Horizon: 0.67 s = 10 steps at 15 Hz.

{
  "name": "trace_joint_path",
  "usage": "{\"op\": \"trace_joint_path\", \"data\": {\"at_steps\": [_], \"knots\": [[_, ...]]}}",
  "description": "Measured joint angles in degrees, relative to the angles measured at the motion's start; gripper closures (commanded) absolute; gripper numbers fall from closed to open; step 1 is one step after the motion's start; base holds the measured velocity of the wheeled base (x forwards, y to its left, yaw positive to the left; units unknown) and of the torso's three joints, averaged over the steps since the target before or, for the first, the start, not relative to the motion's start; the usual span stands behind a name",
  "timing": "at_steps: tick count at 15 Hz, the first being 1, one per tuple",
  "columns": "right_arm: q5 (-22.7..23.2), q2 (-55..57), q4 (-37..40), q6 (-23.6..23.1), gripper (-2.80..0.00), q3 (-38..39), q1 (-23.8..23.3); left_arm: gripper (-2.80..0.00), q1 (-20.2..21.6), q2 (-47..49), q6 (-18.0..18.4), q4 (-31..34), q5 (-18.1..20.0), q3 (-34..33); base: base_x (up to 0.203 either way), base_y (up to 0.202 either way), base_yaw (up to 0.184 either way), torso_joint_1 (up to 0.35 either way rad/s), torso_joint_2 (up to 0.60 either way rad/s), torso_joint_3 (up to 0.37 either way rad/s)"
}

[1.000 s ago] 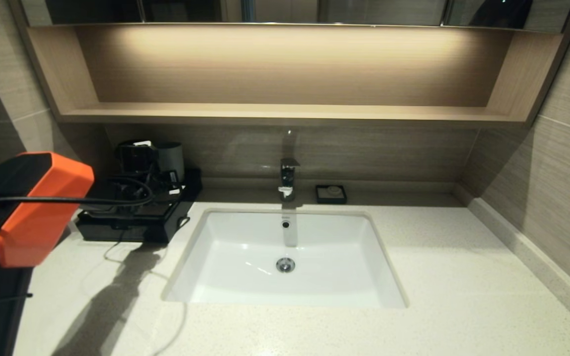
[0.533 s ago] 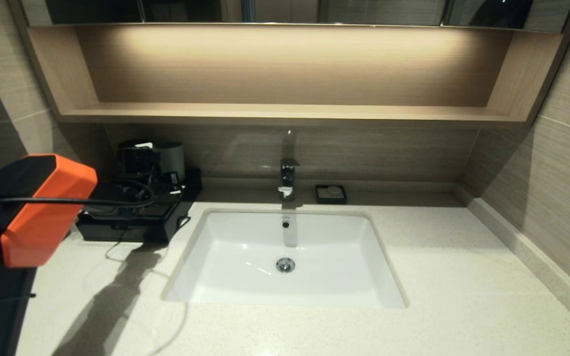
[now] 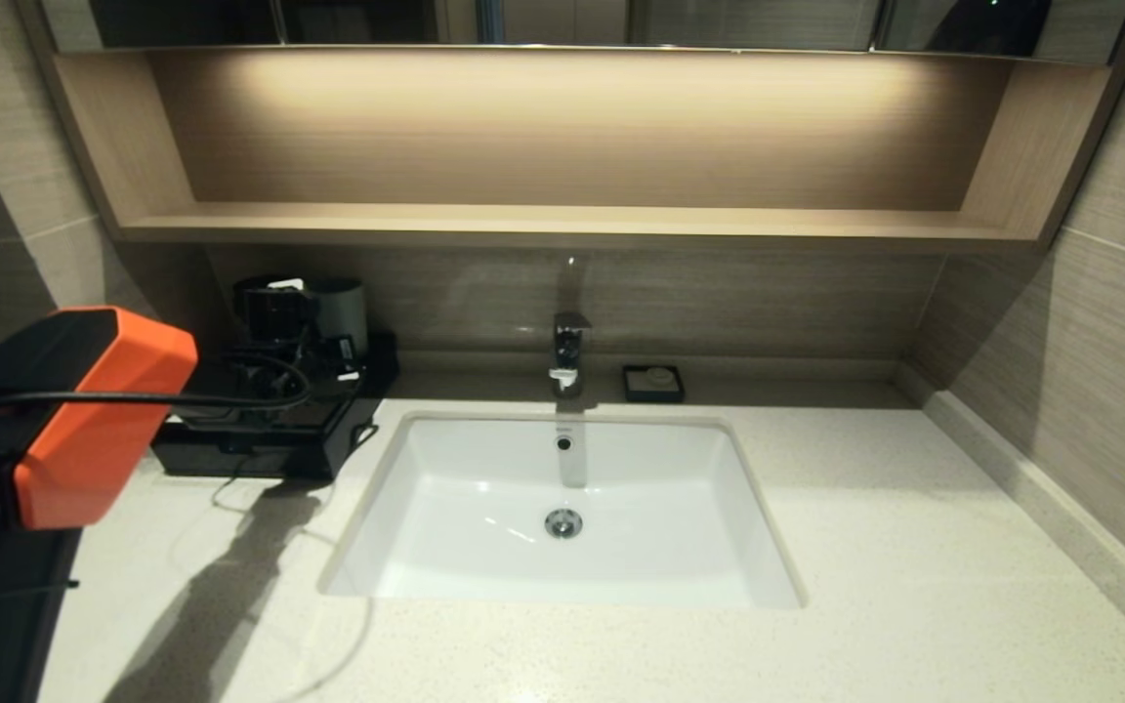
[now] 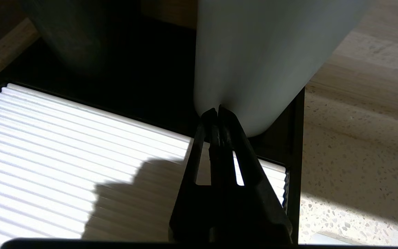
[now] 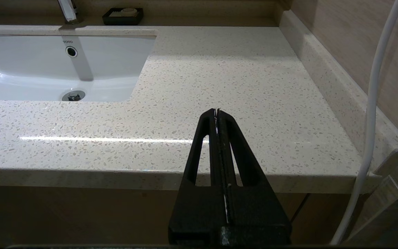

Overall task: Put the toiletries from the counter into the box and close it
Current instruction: Place the cup on the storage box

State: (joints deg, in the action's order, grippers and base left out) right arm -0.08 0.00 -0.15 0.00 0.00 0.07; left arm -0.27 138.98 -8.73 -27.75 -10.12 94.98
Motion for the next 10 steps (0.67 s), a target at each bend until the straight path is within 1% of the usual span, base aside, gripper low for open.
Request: {"op": "trace_joint_path", "data": {"at_steps": [10], "knots": [[-0.02,0.00,-0.01,0.02,0.00,0.00,0.00,0.00,0.00,-0.32,-0.30,-0.01,-0.01,-1.04,0.000,0.000,0.000,0.000,0.00,0.000]]}}
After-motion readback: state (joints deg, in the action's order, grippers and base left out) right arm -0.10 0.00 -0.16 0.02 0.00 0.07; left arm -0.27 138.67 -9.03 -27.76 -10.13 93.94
